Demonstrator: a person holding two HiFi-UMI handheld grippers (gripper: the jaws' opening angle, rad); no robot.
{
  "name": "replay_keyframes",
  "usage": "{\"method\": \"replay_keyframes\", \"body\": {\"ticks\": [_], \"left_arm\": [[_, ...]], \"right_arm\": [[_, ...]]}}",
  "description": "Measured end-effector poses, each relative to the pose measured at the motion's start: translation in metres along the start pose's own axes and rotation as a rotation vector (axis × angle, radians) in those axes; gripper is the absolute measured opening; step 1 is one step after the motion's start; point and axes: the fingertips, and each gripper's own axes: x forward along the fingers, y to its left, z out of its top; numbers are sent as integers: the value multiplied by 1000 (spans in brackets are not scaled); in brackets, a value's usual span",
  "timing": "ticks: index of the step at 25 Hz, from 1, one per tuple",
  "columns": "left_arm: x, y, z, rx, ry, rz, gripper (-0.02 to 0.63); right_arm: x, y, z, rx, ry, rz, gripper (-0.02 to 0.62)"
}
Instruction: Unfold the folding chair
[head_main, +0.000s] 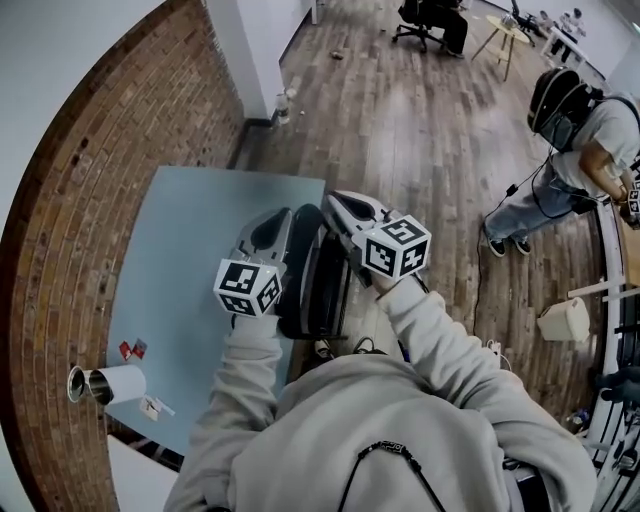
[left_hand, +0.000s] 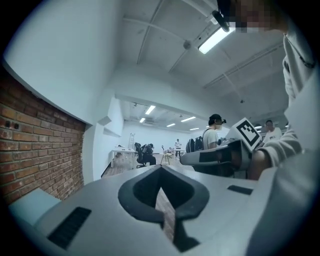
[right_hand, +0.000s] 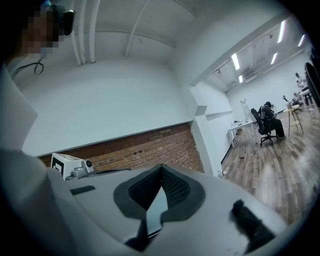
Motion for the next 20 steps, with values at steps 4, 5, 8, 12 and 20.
{"method": "replay_keyframes", "body": {"ticks": [4, 5, 8, 12, 20], "left_arm": [[10, 27, -29, -55, 74, 58, 3], [12, 32, -37, -70, 88, 75, 3], [23, 37, -64, -73, 162, 79, 3], [30, 47, -115, -103, 269, 109, 4], [34, 58, -220, -76, 575, 104, 226]], "right_arm": [[16, -19, -27, 32, 40, -22, 6], [19, -24, -34, 42, 50, -31, 6], [32, -37, -52, 69, 84, -39, 6], [42, -60, -98, 128, 147, -103, 8], [54, -80, -243, 300, 387, -192, 207]]}}
